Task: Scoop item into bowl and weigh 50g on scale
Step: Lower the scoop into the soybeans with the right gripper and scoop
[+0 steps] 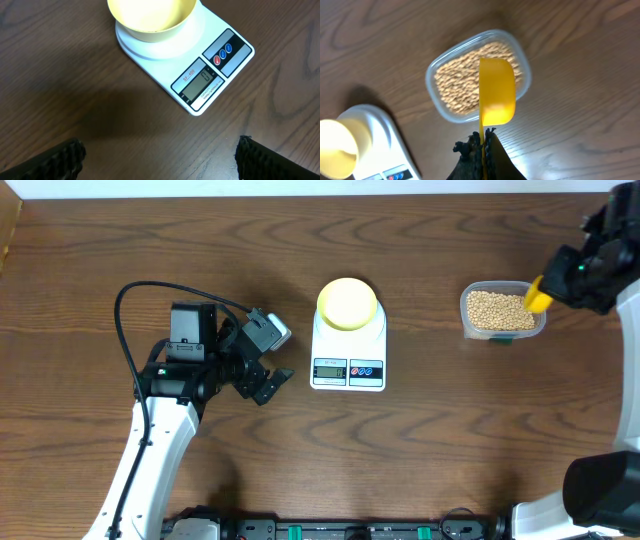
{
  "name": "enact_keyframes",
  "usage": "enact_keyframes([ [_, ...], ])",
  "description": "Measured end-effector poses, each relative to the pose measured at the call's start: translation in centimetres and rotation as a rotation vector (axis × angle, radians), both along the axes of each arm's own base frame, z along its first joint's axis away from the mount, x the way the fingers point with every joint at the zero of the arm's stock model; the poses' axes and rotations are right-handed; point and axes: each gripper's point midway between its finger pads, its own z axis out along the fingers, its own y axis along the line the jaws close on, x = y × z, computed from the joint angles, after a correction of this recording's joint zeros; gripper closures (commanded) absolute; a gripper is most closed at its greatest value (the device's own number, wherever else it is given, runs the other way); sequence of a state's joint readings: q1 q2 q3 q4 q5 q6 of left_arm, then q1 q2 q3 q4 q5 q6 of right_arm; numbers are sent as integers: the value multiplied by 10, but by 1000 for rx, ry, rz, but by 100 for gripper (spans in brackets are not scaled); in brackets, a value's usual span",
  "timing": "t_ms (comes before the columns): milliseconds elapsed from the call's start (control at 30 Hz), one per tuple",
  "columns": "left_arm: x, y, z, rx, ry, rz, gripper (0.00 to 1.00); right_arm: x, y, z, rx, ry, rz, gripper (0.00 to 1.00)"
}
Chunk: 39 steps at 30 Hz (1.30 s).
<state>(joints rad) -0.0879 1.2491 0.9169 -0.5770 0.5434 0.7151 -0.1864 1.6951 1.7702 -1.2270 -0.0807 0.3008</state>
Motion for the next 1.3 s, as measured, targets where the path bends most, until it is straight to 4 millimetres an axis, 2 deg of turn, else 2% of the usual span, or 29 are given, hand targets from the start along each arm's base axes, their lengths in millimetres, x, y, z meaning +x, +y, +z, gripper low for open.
enact_keyframes([
  [100, 0, 0, 0, 0, 0, 0, 2, 2, -13, 2, -11, -19, -11, 99],
  [233, 0, 0, 0, 0, 0, 0, 2, 7, -13, -5, -11, -9, 19, 99],
  [467, 0, 0, 0, 0, 0, 0, 2, 23, 3, -43, 5, 70, 93, 99],
  [633, 0, 0, 0, 0, 0, 0, 2, 32, 19, -56, -12, 89, 138, 99],
  [1000, 0, 0, 0, 0, 0, 0, 2, 31, 42, -58, -137, 122, 185, 99],
  [1300, 0, 0, 0, 0, 0, 0, 2, 28, 29, -57, -240, 144, 137, 99],
])
